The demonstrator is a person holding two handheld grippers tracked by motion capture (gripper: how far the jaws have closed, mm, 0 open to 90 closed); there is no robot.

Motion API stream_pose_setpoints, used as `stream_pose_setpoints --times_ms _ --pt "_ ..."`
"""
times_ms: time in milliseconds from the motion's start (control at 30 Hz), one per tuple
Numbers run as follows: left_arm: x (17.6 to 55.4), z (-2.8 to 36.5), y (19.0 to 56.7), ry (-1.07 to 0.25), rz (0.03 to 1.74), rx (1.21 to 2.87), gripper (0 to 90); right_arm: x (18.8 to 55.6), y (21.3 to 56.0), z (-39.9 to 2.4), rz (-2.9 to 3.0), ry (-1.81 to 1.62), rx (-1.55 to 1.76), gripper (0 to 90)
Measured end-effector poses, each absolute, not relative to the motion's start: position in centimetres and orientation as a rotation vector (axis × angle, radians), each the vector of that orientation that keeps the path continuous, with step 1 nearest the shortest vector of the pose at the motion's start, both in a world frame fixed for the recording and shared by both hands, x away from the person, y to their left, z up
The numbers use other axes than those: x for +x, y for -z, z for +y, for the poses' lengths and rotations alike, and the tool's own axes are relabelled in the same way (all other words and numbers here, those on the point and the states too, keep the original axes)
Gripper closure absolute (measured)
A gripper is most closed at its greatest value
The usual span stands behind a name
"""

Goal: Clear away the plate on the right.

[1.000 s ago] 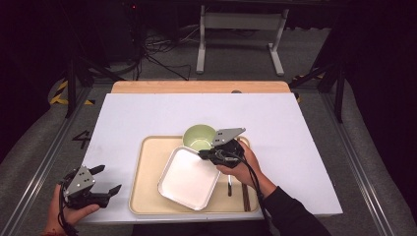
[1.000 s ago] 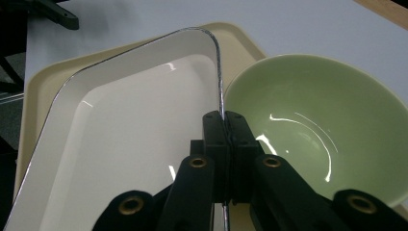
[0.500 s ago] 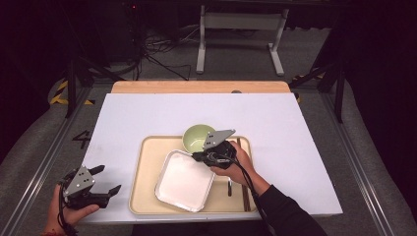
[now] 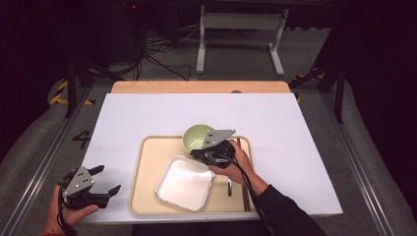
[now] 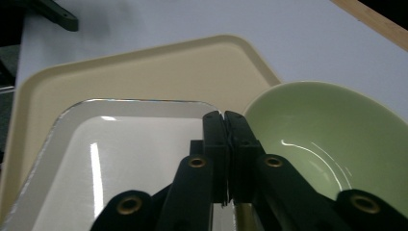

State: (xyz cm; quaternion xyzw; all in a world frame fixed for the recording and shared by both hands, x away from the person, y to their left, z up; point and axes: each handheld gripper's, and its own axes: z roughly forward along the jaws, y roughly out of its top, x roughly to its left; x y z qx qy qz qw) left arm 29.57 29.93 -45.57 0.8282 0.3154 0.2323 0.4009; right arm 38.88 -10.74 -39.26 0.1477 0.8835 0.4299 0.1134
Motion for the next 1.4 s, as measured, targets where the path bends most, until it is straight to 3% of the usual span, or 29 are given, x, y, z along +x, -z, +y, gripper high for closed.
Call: stream_pose_setpoints --times_ms 233,767,1133,1400 --pt "29.5 29.8 45.6 -0.588 0.797 2.096 14.6 35.8 39.3 -13.3 2.664 -1.289 0.414 90.0" --pt "29.5 29.7 45.5 -0.595 0.793 2.114 14.6 30.6 43.5 -11.8 2.875 -1.105 0.299 90.0" --pt "29.5 29.7 45.6 -0.592 0.791 2.113 14.6 30.4 44.1 -12.1 2.917 -1.052 0.285 90.0" --pt "29.5 29.5 45.6 -0.591 0.802 2.11 14.6 30.4 44.0 -14.8 2.916 -1.039 0.344 89.8"
